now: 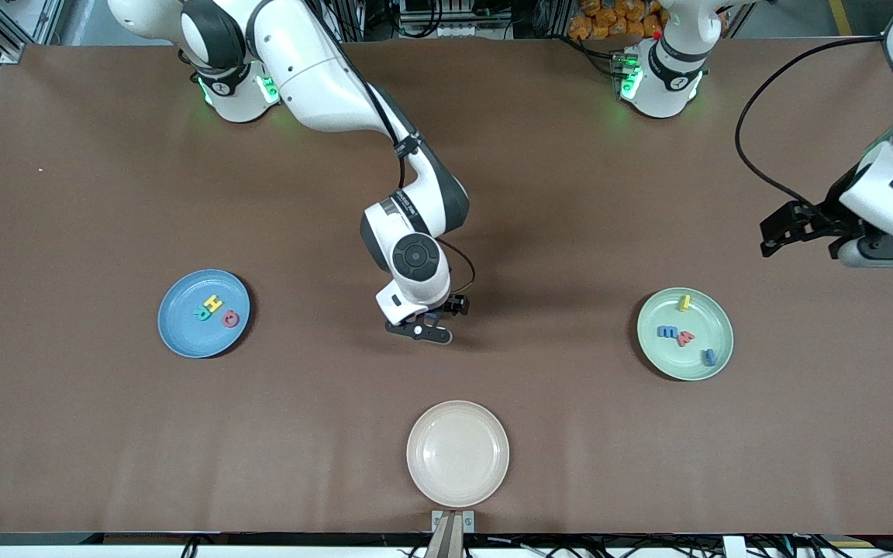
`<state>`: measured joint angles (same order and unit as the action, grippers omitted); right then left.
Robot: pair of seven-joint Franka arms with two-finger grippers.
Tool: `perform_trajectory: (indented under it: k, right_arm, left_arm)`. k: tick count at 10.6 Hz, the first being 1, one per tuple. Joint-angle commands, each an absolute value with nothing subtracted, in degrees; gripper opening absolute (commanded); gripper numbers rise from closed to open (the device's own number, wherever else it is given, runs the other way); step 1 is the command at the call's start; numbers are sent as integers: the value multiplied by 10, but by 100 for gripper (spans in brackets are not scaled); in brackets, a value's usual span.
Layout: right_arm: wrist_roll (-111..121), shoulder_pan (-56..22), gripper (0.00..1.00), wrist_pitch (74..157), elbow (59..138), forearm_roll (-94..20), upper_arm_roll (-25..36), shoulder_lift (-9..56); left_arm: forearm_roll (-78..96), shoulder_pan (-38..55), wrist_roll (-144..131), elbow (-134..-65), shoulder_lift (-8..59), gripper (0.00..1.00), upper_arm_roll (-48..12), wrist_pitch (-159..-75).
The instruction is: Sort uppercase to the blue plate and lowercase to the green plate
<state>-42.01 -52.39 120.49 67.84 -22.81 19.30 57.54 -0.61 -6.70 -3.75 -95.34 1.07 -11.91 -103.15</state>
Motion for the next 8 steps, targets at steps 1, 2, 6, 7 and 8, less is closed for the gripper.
perform_trajectory:
  k: [1,2,6,7,8]
  right_arm:
    - [-437,-530,100,1208,661,-228,199,591]
    - [-437,-531,100,1210,662,-228,199,592]
    - [-438,-534,100,1216,663,-222,199,596]
    - [-438,-535,100,1216,663,-221,199,596]
    - [-438,-537,91,1217,663,-208,199,596]
  left_arm:
    - [6,-41,-39,-927,-7,100,-83,-985]
    - [13,-35,-39,-908,-5,100,-76,-967]
    - [20,-21,-40,-908,-8,100,-62,-962]
    - [20,-19,-40,-907,-7,100,-62,-961]
    - [20,-18,-40,-907,-5,100,-62,-961]
